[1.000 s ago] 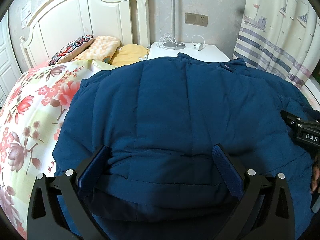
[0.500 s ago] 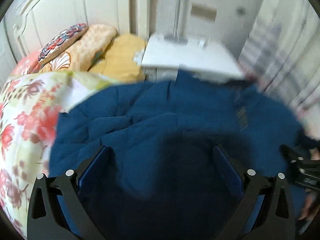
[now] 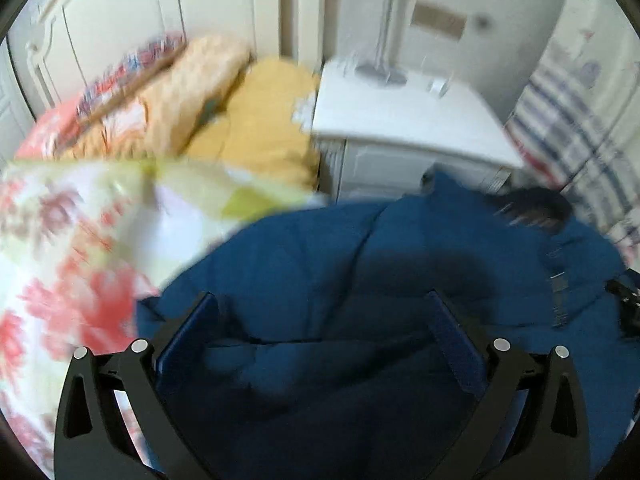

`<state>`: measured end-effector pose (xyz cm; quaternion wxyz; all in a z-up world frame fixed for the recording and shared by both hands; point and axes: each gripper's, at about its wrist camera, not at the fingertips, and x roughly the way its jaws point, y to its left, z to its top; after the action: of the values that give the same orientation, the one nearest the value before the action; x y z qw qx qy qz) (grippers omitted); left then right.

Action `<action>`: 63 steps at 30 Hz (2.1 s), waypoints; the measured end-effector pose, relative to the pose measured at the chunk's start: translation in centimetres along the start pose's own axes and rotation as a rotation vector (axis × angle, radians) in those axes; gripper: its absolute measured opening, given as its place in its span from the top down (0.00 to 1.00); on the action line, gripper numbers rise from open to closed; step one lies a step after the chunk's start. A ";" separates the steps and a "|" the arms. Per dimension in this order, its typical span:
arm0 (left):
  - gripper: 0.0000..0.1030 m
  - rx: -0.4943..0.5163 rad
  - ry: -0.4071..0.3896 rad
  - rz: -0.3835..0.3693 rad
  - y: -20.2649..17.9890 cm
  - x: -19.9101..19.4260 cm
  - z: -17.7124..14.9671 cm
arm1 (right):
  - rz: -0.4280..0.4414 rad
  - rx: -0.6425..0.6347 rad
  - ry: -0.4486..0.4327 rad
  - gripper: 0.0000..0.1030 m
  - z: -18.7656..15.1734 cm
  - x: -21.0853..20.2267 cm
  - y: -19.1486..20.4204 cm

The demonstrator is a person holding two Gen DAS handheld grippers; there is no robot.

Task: Fold large clothes

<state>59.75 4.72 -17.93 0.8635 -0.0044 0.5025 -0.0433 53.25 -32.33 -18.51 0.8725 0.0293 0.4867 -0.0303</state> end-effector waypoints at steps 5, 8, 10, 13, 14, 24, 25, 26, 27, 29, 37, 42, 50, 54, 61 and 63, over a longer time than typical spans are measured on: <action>0.04 0.008 -0.038 0.027 -0.2 0.3 -0.7 | -0.006 0.016 -0.039 0.02 -0.6 0.2 0.1; 0.04 0.001 -0.036 0.026 -0.1 0.4 -0.7 | 0.011 0.029 -0.040 0.02 -0.5 0.3 -0.4; 0.04 0.007 -0.034 0.045 -0.4 0.4 -0.6 | 0.002 0.020 -0.039 0.02 -0.4 0.5 -0.4; 0.05 0.024 -0.016 0.074 -0.5 -0.4 -0.5 | -0.013 0.011 0.022 0.03 -0.1 -0.6 -0.5; 0.05 0.027 -0.023 0.088 -0.6 -1.4 -0.6 | -0.067 0.018 0.009 0.03 -0.2 -2.3 -0.5; 0.05 0.236 -0.130 -0.048 -6.8 -11.0 -12.3 | 0.062 -0.200 -0.094 0.03 -10.8 -11.2 8.1; 0.04 0.274 -0.106 -0.006 -7.6 -9.8 -13.2 | 0.037 -0.211 -0.063 0.03 -11.6 -9.9 8.7; 0.04 0.284 -0.114 0.013 -8.0 -9.2 -13.9 | 0.022 -0.211 -0.085 0.02 -12.2 -9.4 8.8; 0.04 0.281 -0.150 0.021 -8.1 -8.8 -14.4 | 0.013 -0.206 -0.116 0.02 -12.6 -9.1 8.8; 0.04 0.247 -0.127 0.012 -7.7 -8.7 -14.3 | 0.010 -0.165 -0.080 0.02 -12.3 -9.2 8.7; 0.05 0.218 -0.162 -0.044 -7.3 -16.9 -19.8 | 0.102 -0.150 -0.090 0.03 -17.3 -16.2 9.6; 0.04 0.274 -0.045 0.002 -8.4 -13.2 -23.6 | 0.047 -0.214 -0.007 0.02 -21.1 -12.7 10.8; 0.04 0.186 -0.102 -0.004 -5.6 -16.3 -24.8 | 0.100 -0.155 -0.021 0.03 -23.4 -17.0 10.2; 0.04 0.203 -0.090 0.038 -4.5 -16.9 -27.9 | 0.114 -0.173 -0.007 0.03 -27.2 -17.8 10.0; 0.05 0.158 -0.093 0.119 -4.3 -17.2 -28.7 | 0.011 -0.189 0.011 0.03 -28.7 -17.8 10.6; 0.05 0.189 -0.135 0.097 -5.1 -19.1 -30.0 | 0.049 -0.223 -0.039 0.03 -30.0 -19.8 11.6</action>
<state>23.91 2.19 -15.95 0.8929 0.0985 0.4368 -0.0483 18.35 -17.85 -17.15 0.8802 -0.0569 0.4691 0.0448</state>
